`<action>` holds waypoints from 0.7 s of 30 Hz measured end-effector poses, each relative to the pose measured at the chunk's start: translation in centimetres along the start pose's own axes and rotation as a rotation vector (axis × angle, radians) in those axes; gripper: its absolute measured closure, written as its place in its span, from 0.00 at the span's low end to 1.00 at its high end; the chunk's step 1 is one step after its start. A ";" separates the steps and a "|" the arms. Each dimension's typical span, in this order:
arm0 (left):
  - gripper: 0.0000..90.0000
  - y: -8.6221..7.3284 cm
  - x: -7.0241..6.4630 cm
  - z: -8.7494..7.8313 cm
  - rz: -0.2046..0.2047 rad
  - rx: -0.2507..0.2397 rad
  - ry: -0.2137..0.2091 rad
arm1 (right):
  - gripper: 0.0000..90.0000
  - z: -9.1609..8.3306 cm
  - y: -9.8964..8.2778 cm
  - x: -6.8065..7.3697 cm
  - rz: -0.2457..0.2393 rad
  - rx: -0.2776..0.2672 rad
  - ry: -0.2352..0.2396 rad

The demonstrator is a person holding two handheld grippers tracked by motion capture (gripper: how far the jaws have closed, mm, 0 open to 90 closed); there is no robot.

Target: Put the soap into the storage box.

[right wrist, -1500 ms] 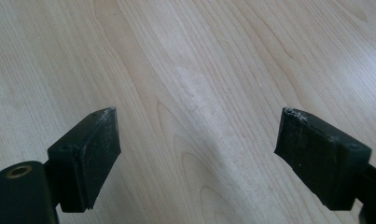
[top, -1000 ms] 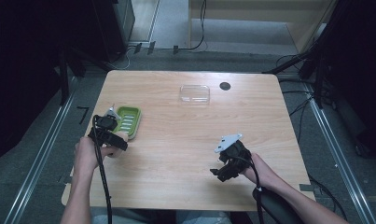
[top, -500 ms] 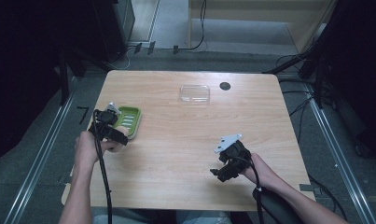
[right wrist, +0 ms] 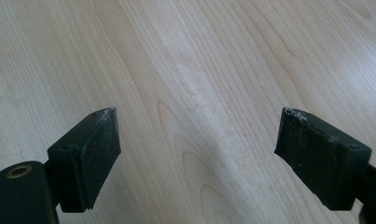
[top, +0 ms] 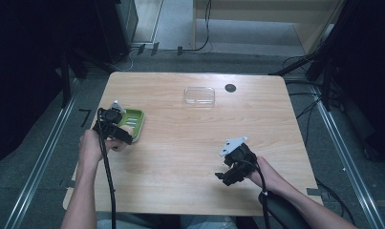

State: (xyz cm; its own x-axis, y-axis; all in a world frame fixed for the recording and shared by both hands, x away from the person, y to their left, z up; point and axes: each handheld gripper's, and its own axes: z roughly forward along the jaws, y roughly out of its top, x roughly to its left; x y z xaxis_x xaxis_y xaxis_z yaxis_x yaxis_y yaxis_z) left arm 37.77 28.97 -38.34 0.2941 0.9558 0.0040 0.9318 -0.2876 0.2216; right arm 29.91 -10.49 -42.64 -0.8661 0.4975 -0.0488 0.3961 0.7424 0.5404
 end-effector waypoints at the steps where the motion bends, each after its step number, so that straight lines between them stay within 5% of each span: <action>1: 0.37 0.0 0.0 0.0 0.000 0.000 0.000 | 0.16 0.0 0.0 0.0 0.000 0.000 0.000; 21: 0.37 2.7 0.2 -1.0 -0.005 -0.014 0.037 | 0.16 0.0 0.0 -0.1 0.001 -0.001 -0.001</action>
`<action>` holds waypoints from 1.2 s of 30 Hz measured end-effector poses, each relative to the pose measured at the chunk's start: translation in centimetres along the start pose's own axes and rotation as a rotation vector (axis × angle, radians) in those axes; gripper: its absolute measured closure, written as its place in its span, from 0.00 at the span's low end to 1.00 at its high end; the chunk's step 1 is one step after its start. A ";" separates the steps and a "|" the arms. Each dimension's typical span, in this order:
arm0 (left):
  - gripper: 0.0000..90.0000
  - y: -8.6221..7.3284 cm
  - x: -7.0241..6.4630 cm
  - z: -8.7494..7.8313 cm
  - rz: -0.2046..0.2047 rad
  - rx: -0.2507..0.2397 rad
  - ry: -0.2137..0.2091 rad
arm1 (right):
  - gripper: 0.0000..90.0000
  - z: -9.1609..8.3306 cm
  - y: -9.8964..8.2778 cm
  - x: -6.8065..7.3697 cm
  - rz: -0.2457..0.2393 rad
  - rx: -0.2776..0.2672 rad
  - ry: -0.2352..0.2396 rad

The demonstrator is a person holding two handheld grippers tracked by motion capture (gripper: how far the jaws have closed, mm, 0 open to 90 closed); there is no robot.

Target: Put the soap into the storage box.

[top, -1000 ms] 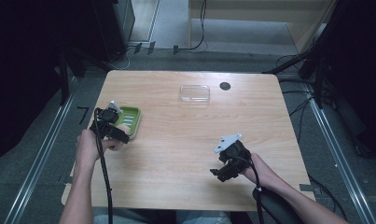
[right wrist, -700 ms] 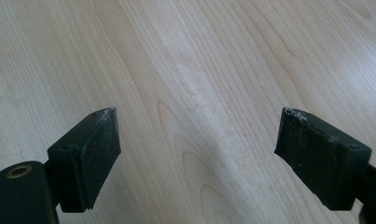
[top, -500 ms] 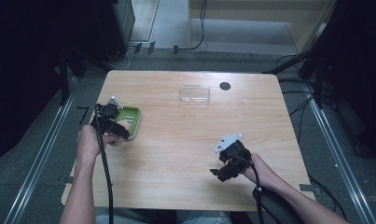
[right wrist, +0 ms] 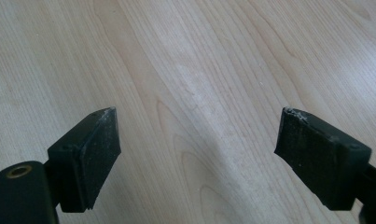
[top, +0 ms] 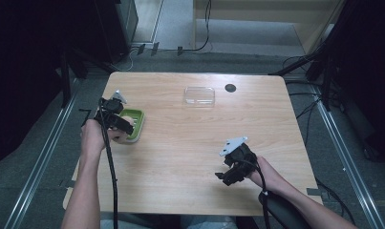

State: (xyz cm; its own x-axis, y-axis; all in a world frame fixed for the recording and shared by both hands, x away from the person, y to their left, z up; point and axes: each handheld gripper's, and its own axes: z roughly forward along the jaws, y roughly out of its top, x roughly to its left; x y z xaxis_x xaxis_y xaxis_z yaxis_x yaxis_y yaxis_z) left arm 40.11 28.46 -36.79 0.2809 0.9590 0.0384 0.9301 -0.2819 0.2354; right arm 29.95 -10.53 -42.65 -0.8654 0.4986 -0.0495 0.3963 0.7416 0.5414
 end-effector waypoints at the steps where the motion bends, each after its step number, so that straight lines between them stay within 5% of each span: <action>1: 0.37 0.0 0.0 0.0 0.000 0.000 0.000 | 0.16 0.0 0.0 0.0 0.002 0.001 0.002; 36: 0.37 4.0 1.4 2.9 -0.016 0.068 0.036 | 0.16 0.1 0.0 0.0 -0.004 0.000 0.003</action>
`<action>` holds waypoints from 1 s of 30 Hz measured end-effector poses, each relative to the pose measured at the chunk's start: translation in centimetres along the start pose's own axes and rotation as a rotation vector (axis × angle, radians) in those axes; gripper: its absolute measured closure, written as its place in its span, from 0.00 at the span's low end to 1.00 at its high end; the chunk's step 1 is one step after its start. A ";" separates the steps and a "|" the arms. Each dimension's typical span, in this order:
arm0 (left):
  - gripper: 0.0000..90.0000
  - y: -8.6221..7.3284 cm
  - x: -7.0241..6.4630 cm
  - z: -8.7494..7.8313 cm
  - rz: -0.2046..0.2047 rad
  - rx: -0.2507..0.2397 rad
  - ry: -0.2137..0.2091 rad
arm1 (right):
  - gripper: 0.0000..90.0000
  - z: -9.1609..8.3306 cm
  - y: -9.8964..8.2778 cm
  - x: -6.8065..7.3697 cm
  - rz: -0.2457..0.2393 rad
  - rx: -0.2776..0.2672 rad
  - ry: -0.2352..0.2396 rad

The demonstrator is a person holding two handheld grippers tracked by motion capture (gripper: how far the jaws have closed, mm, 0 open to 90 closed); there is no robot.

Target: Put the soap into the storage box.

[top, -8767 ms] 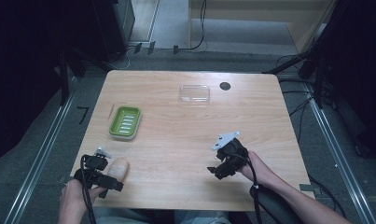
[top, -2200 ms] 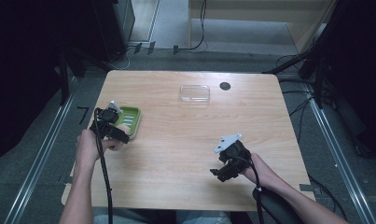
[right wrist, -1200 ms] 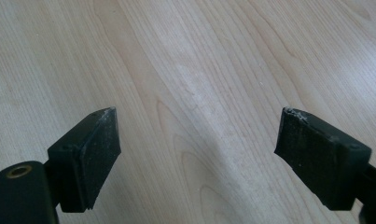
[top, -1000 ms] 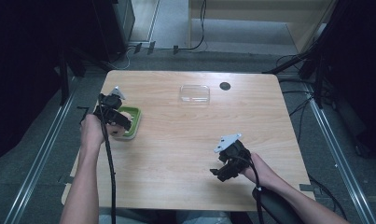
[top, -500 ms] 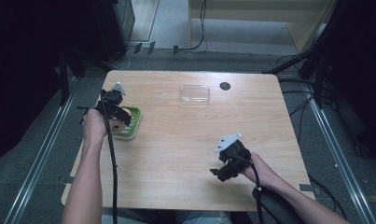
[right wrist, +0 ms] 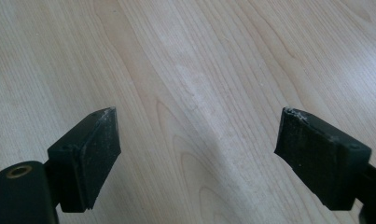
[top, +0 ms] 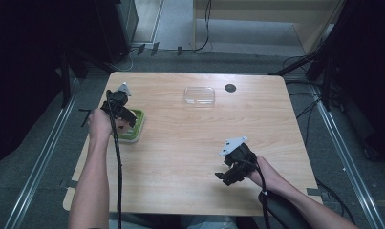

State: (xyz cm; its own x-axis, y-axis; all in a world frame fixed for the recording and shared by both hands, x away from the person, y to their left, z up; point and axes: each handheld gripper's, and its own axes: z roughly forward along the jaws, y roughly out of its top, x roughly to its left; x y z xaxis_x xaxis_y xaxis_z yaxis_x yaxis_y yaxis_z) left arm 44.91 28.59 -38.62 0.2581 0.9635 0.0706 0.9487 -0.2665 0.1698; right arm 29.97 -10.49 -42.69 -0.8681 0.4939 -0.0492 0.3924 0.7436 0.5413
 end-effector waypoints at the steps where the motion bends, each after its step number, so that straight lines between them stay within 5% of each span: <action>1: 0.37 0.1 0.1 0.1 -0.002 -0.001 0.004 | 0.16 0.0 0.0 0.0 0.000 0.000 -0.001; 30: 0.37 0.7 0.6 3.4 -0.099 -0.017 0.010 | 0.16 0.1 0.0 0.0 -0.006 0.001 -0.003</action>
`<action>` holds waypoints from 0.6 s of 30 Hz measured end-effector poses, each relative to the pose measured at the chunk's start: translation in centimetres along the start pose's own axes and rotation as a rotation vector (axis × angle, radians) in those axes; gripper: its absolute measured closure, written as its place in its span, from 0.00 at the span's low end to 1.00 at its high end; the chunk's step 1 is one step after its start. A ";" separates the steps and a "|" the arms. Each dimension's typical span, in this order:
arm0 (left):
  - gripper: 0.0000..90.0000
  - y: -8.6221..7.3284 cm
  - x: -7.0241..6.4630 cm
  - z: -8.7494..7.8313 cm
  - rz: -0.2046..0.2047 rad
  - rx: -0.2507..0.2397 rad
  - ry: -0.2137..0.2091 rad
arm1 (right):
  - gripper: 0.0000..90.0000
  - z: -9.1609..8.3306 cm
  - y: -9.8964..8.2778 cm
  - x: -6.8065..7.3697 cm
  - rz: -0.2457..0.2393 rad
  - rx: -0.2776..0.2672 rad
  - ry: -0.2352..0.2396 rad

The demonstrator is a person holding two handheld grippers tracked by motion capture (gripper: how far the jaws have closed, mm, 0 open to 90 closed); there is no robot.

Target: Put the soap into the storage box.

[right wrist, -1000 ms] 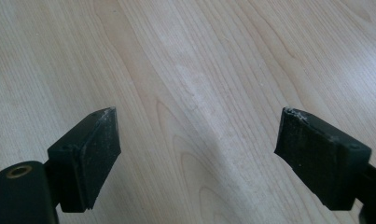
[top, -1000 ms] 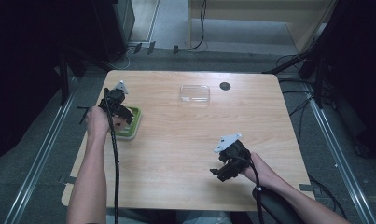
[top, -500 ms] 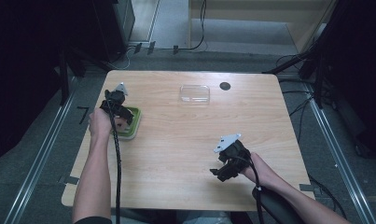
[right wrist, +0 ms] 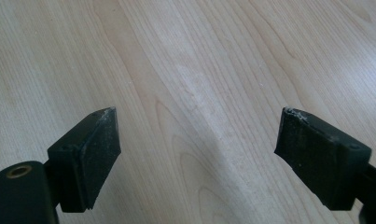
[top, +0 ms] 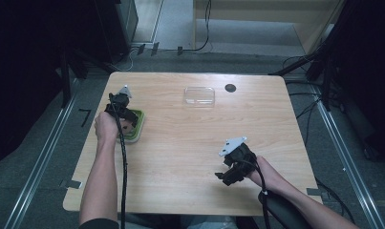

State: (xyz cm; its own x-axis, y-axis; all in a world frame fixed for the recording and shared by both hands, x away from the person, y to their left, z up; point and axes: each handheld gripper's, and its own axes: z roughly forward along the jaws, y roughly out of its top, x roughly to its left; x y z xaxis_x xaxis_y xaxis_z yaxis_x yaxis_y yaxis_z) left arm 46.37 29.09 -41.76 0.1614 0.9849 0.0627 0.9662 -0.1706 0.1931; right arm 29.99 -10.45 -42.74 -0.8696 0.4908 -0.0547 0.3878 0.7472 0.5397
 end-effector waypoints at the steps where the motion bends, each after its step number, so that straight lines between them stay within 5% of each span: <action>1: 0.37 0.0 0.0 0.1 -0.004 0.003 0.000 | 0.16 0.0 0.0 0.0 0.000 0.001 0.000; 18: 0.37 0.2 -0.3 1.0 -0.016 -0.002 0.017 | 0.16 0.0 0.0 0.0 -0.001 0.000 0.000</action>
State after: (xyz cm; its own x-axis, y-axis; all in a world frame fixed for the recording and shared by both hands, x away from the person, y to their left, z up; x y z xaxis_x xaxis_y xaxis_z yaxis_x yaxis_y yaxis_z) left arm 46.70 28.77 -42.68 0.1428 0.9868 0.0767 0.9683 -0.1553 0.1958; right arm 29.97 -10.46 -42.74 -0.8700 0.4899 -0.0554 0.3869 0.7480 0.5393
